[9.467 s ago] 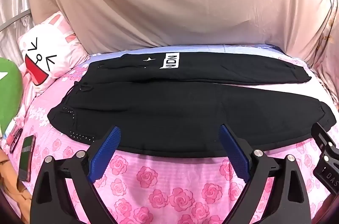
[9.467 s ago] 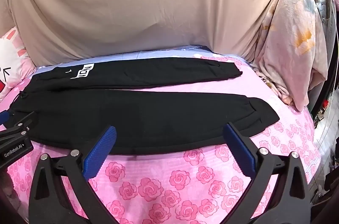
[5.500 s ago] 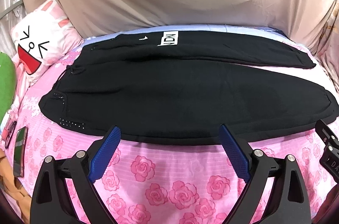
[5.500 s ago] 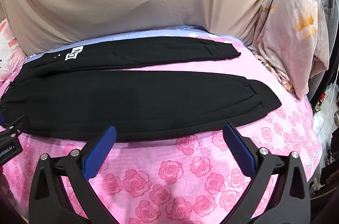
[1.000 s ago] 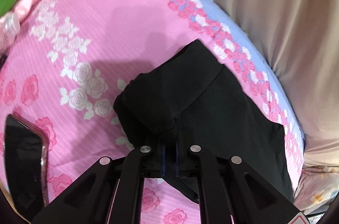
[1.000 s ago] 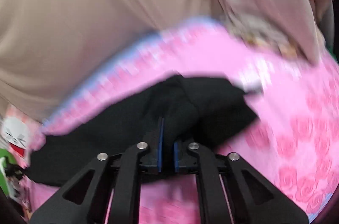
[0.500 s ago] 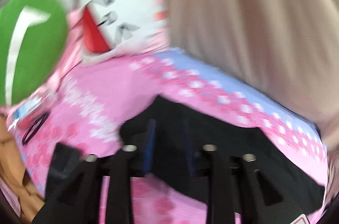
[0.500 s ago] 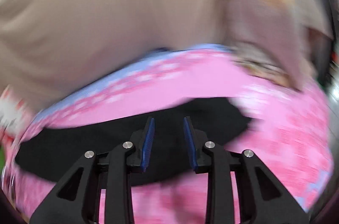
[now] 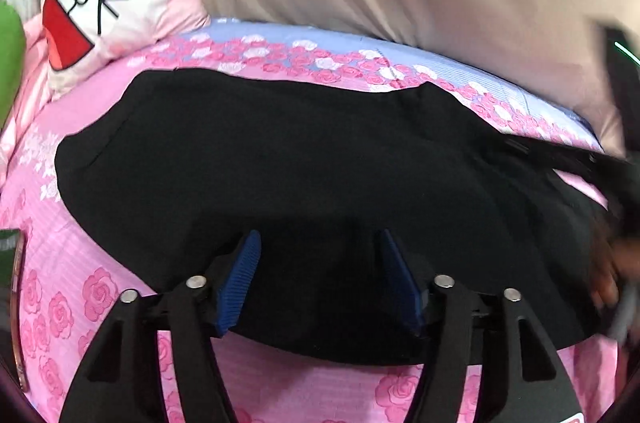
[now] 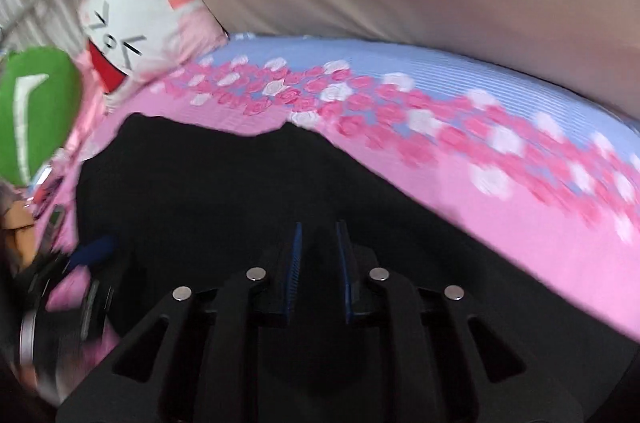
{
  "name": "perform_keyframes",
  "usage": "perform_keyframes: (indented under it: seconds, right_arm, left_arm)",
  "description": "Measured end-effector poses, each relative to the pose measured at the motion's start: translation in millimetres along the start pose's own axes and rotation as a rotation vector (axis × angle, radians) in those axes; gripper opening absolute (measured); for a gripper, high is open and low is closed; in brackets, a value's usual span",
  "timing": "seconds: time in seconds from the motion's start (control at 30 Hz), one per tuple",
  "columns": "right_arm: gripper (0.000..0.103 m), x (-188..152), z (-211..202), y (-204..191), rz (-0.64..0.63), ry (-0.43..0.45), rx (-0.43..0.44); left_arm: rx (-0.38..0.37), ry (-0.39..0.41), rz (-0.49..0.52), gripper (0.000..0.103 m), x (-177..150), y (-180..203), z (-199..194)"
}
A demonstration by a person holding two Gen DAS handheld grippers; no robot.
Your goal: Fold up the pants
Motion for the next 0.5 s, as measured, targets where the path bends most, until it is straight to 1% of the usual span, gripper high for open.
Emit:
perform_keyframes:
  seconds: [0.03, 0.07, 0.1, 0.13, 0.2, 0.27, 0.3, 0.37, 0.4, 0.43, 0.5]
  right_arm:
    - [0.012, 9, 23, -1, -0.004, -0.021, -0.049]
    - [0.01, 14, 40, -2, -0.019, 0.001, -0.083]
    - [0.009, 20, 44, -6, -0.052, 0.052, -0.095]
    - [0.009, 27, 48, -9, -0.07, 0.063, -0.122]
    - [0.01, 33, 47, -10, -0.057, 0.063, -0.136]
    - [0.01, 32, 34, -5, -0.027, 0.083, -0.11]
    - [0.01, 29, 22, -4, -0.009, 0.108, -0.098]
    - [0.01, 13, -14, 4, 0.023, 0.162, -0.045]
    - [0.01, 2, -32, 15, 0.039, 0.182, -0.032]
    - [0.01, -15, -57, 35, 0.066, 0.202, -0.033]
    - [0.011, -44, -91, 77, 0.121, 0.217, -0.065]
  left_arm:
    - [0.01, 0.003, 0.018, 0.068, 1, 3, 0]
    - [0.009, 0.006, 0.027, 0.07, 0, 5, -2]
    - [0.012, 0.007, 0.035, 0.071, 1, 9, 1]
    - [0.012, 0.008, 0.04, 0.073, 1, 9, 1]
    - [-0.002, 0.012, 0.037, 0.075, 2, 6, 1]
    - [-0.019, 0.014, 0.022, 0.076, 1, 3, 2]
    - [-0.024, 0.015, 0.018, 0.077, 0, 2, 0]
    - [-0.018, 0.019, 0.02, 0.077, -1, 4, 0]
    - [-0.012, 0.02, 0.023, 0.077, -1, 5, -1]
    - [-0.007, 0.021, 0.026, 0.078, -1, 5, 0]
    - [-0.005, 0.021, 0.029, 0.081, -2, 7, -1]
Point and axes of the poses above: each gripper's, at about its wrist camera, not at the fingertips, and z roughly the way its jaws point, y to its right, x to its top, the point moved 4 cm from there along z, roughly the way its jaws point, and after that the axes turned 11 degrees about z, right-handed, at the moved point
